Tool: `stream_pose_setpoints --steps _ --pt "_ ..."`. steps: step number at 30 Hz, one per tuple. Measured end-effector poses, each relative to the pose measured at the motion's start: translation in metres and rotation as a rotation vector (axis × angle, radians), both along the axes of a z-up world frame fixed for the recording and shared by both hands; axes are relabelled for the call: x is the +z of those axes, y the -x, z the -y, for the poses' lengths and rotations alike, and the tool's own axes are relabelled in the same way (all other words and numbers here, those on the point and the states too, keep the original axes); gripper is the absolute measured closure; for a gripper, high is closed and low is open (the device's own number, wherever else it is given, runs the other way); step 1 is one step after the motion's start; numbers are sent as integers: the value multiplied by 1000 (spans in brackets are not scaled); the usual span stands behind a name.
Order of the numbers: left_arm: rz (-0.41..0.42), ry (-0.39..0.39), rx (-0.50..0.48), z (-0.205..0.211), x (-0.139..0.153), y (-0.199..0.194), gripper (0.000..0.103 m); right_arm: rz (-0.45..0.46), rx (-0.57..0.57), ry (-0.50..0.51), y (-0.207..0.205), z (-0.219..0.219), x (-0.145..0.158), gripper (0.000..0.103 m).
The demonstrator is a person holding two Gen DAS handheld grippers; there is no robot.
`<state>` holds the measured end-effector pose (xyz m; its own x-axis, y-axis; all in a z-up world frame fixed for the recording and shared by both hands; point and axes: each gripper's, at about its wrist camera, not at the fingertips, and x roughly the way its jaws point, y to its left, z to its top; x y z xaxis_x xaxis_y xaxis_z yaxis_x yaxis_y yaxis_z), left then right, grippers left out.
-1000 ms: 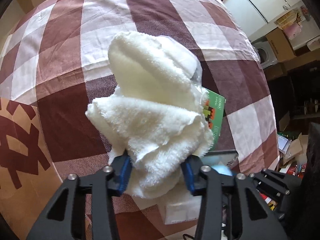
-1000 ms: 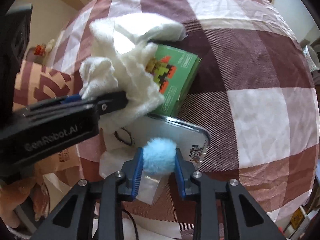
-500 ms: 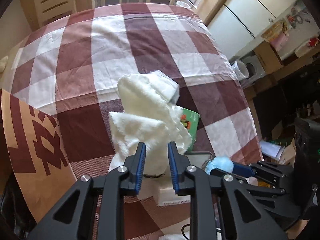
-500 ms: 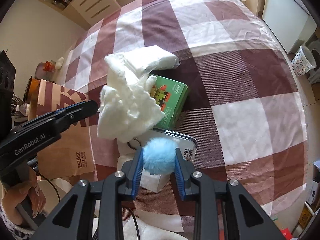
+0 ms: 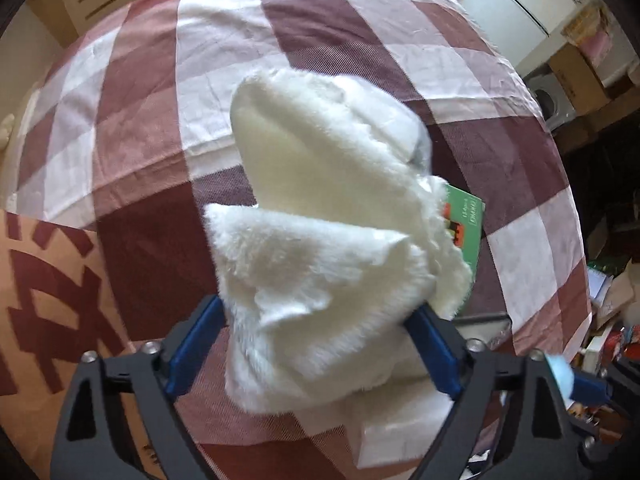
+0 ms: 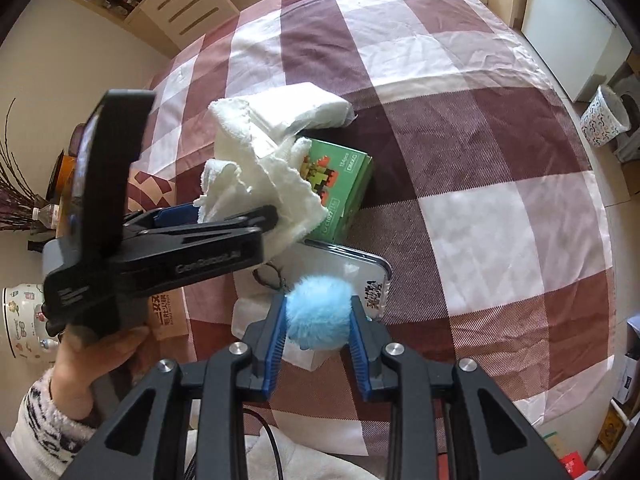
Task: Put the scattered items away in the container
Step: 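Grasp the white fluffy towel with the left tool while the right tool grasps the blue pompom, then carry the towel with the left tool and the pompom with the right tool over the box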
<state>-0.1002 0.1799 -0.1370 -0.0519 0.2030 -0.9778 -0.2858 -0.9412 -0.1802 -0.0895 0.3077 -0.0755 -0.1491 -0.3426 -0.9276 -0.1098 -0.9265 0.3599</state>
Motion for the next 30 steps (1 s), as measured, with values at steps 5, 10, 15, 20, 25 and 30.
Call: stream_pose_setpoints --steps 5,10,15,20,25,30 --pt "84 -108 101 18 -15 5 2 0 7 -4 2 0 0 73" --pt "91 -151 117 23 -8 4 24 1 15 -7 4 1 1 73" --pt "21 -188 121 22 13 3 68 -2 20 -10 6 1 2 73" --pt "-29 -221 106 29 40 1 71 -16 21 -16 6 0 8 73" --pt "-112 -223 86 34 68 1 74 -31 24 -20 9 0 15 73" --pt "-177 -257 78 41 100 -9 74 -56 34 -27 10 3 28 73"
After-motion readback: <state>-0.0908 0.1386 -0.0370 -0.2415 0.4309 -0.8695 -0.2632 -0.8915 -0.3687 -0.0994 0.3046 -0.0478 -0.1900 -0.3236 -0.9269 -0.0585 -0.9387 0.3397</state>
